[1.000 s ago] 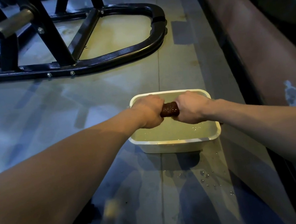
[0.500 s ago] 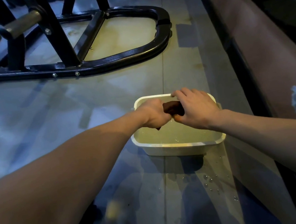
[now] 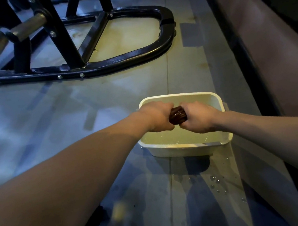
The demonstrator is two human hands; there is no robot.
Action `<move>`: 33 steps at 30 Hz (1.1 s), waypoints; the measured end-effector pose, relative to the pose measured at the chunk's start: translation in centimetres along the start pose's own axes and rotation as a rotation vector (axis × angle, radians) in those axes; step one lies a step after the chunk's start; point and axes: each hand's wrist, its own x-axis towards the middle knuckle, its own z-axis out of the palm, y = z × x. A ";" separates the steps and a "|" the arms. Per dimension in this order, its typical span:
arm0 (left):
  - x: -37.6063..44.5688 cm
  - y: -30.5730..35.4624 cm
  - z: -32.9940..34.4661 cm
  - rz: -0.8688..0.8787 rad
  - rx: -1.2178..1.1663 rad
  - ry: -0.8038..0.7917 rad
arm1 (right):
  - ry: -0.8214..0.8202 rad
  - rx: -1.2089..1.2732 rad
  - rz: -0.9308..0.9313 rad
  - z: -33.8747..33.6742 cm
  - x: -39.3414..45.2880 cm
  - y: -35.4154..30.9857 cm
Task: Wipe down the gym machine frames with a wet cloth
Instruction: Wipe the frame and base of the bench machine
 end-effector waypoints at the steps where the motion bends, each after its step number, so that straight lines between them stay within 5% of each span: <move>1: 0.0 0.0 0.1 0.061 0.123 0.077 | -0.083 0.080 0.072 -0.3 0.3 -0.1; 5: 0.1 -0.7 0.6 0.278 0.246 0.179 | -0.302 0.279 0.204 -1.6 0.4 0.2; 8: 0.1 0.2 0.5 0.110 0.051 0.139 | -0.157 0.240 0.200 -1.0 0.6 0.6; 13: 1.1 -0.5 -0.7 -0.279 -0.706 -0.042 | 0.228 -0.058 0.096 -0.8 0.7 0.3; 18: -0.2 -2.2 -1.9 -0.287 -1.146 -0.330 | 0.286 -0.395 -0.173 -0.6 -0.5 -0.4; 21: -0.5 -2.6 -2.3 -0.256 -1.227 -0.430 | 0.331 -0.224 -0.212 -0.8 -0.3 -0.4; 24: 0.2 -1.7 -2.6 -0.166 -1.055 -0.311 | 0.289 -0.094 -0.116 -2.2 0.0 -0.2; 28: 0.6 1.3 -1.8 -0.010 -0.292 0.012 | 0.138 -0.096 0.043 -2.7 -0.1 0.4; 33: 0.2 1.7 -0.3 0.163 0.187 0.211 | -0.258 0.108 0.192 -3.2 0.3 0.5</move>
